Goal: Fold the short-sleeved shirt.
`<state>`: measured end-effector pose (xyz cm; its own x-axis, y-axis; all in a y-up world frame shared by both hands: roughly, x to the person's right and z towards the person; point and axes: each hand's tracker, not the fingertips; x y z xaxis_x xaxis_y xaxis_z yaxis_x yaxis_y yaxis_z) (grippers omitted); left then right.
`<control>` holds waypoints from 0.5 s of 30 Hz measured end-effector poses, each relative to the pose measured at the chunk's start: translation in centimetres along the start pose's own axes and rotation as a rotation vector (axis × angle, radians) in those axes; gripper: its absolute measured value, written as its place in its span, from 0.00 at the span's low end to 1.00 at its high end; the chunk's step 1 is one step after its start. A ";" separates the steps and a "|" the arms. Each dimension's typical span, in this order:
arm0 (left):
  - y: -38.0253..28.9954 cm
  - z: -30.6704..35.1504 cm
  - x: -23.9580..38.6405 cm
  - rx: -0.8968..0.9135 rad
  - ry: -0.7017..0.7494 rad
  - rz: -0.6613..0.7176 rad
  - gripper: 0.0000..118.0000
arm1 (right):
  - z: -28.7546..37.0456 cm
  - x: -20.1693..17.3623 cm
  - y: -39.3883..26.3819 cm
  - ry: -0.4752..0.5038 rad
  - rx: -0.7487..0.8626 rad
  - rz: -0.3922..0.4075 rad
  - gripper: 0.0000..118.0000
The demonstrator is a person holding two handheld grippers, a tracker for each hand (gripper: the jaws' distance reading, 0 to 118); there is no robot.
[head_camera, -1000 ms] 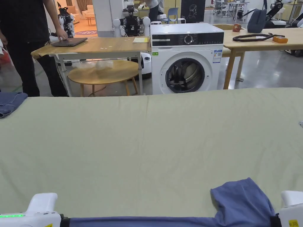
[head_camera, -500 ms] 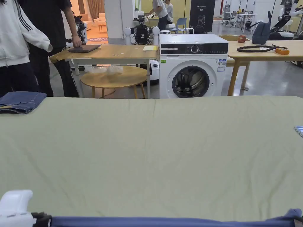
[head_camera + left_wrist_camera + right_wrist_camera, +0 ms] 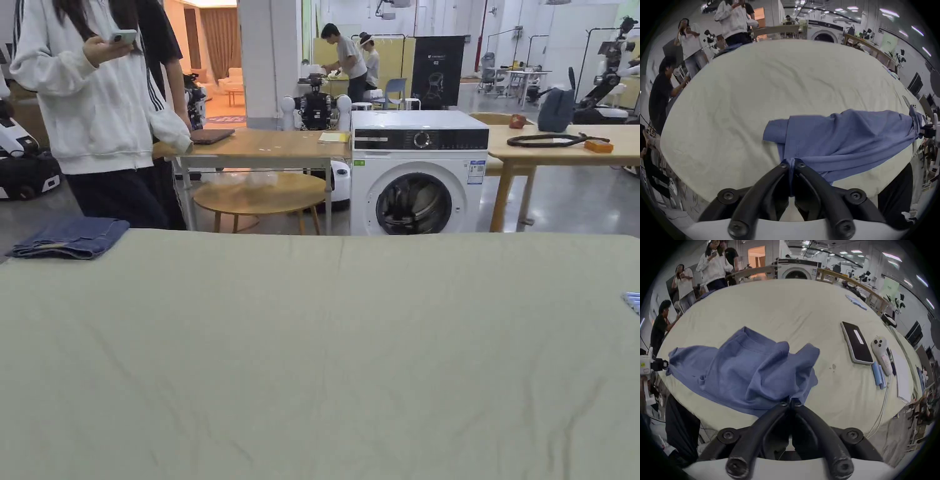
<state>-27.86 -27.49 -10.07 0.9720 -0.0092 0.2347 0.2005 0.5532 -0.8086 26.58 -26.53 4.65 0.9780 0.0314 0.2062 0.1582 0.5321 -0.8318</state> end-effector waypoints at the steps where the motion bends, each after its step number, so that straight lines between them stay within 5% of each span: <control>1: 0.1 0.7 0.2 0.033 0.006 -0.008 0.10 | 0.5 0.0 0.0 -0.005 0.051 -0.002 0.10; 2: 0.3 1.7 0.4 0.066 0.020 -0.015 0.28 | 1.2 0.0 0.1 -0.020 0.095 -0.002 0.26; 3: 0.6 3.0 0.7 0.128 0.045 -0.027 0.58 | 2.1 -0.1 0.3 -0.069 0.139 0.002 0.56; 4: 1.0 4.2 0.8 0.185 0.047 -0.034 0.75 | 3.0 -0.2 0.6 -0.112 0.187 0.004 0.76; 5: 1.6 5.8 1.1 0.268 0.037 -0.033 0.82 | 4.0 -0.4 1.1 -0.143 0.250 -0.003 0.84; 15: 8.5 19.5 5.6 1.012 -0.056 -0.013 0.82 | 16.5 -4.6 5.6 -0.141 1.124 -0.274 0.84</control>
<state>-23.13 -6.61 -5.13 0.9583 0.0047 0.2858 -0.0124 0.9996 0.0250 20.73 -9.70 7.53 0.8946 -0.1447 0.4228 0.0834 0.9836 0.1601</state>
